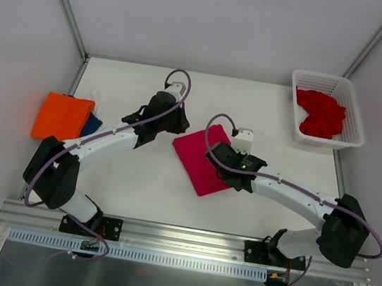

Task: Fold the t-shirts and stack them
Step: Fold the tshirt

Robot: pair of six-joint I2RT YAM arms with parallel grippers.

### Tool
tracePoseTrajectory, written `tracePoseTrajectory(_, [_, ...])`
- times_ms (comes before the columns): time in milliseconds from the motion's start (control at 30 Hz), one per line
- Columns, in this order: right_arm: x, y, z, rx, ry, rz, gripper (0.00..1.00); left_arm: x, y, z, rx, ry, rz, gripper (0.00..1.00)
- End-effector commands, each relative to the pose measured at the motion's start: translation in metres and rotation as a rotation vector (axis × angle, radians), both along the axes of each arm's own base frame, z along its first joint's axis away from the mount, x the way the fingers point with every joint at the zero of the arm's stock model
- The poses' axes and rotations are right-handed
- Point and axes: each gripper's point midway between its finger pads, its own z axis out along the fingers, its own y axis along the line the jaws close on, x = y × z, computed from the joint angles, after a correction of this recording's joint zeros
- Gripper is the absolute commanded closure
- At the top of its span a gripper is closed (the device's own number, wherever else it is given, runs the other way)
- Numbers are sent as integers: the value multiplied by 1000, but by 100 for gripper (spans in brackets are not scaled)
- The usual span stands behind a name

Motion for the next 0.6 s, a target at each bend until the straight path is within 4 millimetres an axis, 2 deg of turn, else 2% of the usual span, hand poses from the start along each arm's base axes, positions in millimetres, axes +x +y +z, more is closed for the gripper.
tracePoseTrajectory(0, [9,22,-16,-10,33,39,99,-9,7,-42,60,104,19,100])
tracePoseTrajectory(33, [14,31,-16,-1,37,48,99,-10,6,-48,61,118,15,100])
tracePoseTrajectory(67, [17,34,-27,-24,63,47,99,-10,4,-58,68,143,13,100])
tracePoseTrajectory(133, [25,45,-35,-4,87,54,99,-12,2,-69,75,173,9,100])
tracePoseTrajectory(267, [35,57,-55,0,134,58,99,-14,-3,-96,96,224,7,100])
tracePoseTrajectory(567, [39,46,-86,-27,212,19,99,-31,0,-135,117,292,10,100])
